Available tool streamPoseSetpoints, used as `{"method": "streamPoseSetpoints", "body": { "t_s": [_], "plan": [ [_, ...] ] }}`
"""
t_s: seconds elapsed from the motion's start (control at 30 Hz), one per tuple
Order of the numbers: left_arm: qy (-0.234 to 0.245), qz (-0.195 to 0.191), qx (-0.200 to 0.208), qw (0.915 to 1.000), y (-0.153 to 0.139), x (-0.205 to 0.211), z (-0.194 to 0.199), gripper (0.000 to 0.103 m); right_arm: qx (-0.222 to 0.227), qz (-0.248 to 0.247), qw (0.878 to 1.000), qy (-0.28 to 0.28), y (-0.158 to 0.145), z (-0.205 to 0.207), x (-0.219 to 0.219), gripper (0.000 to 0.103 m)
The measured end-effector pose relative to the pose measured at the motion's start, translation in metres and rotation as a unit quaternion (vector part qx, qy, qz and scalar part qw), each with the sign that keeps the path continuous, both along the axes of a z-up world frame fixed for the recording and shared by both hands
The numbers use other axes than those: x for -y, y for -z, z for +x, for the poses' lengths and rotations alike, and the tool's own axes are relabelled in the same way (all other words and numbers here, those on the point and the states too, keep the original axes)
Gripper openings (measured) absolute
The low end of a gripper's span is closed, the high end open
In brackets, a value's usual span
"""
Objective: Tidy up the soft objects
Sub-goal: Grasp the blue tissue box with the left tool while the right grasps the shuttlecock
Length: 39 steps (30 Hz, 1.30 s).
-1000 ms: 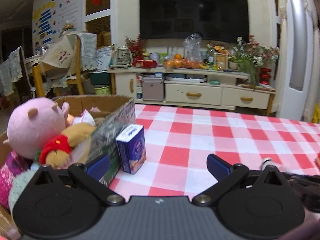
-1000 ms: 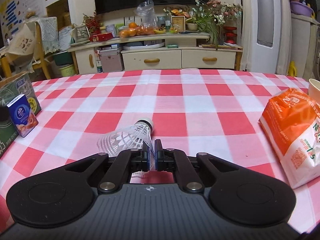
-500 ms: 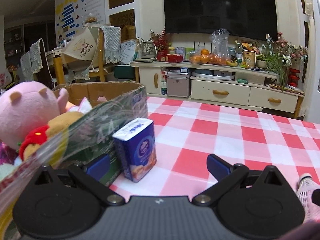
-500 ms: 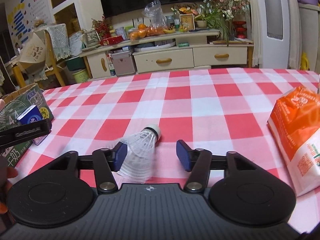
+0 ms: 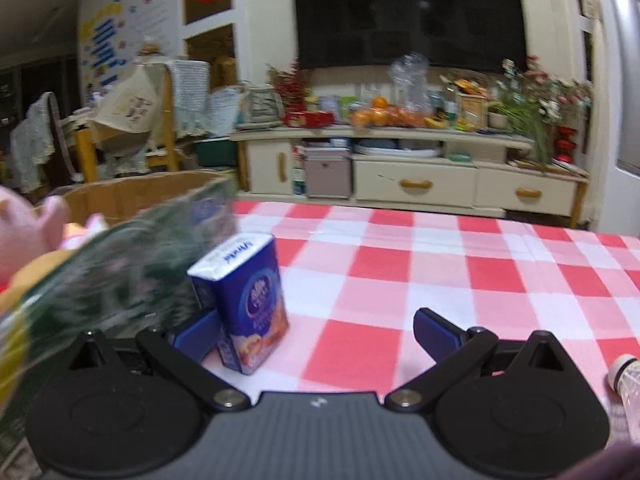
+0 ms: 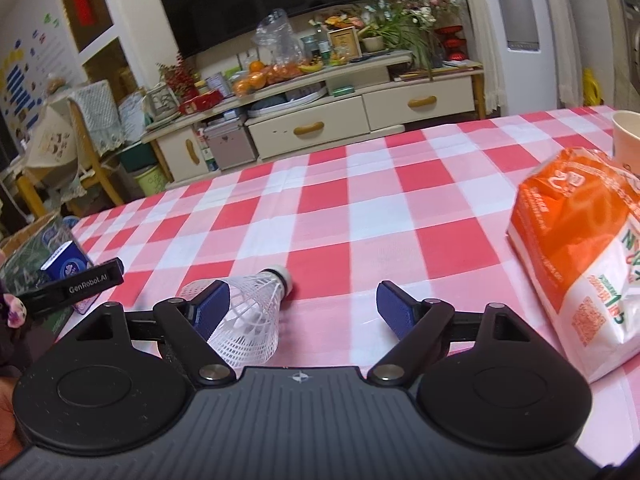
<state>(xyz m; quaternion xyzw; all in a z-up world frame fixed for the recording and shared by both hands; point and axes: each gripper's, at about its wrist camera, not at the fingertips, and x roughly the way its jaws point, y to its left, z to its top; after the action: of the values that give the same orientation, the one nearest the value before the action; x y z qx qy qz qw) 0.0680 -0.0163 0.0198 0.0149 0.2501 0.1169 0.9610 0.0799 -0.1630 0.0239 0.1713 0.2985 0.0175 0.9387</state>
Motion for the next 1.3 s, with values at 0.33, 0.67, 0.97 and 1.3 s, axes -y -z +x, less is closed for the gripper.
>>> {"method": "streamPoseSetpoints", "body": {
  "t_s": [0.33, 0.67, 0.97, 1.3],
  "plan": [
    [0.084, 0.018, -0.012, 0.9962, 0.001, 0.022, 0.013, 0.102, 0.003, 0.003, 1.000, 0.018, 0.001, -0.002, 0.002, 0.103],
    [-0.012, 0.017, 0.015, 0.9997, -0.007, -0.003, 0.019, 0.099, -0.009, 0.004, 1.000, -0.008, 0.003, 0.006, -0.003, 0.103],
    [-0.007, 0.032, -0.009, 0.9994, -0.002, -0.006, 0.042, 0.080, -0.034, -0.005, 0.999, -0.023, 0.012, 0.014, -0.005, 0.103],
    [0.015, 0.042, -0.026, 0.9987, 0.001, -0.006, 0.044, 0.035, -0.031, -0.023, 0.998, -0.052, 0.012, 0.020, -0.025, 0.103]
  ]
}}
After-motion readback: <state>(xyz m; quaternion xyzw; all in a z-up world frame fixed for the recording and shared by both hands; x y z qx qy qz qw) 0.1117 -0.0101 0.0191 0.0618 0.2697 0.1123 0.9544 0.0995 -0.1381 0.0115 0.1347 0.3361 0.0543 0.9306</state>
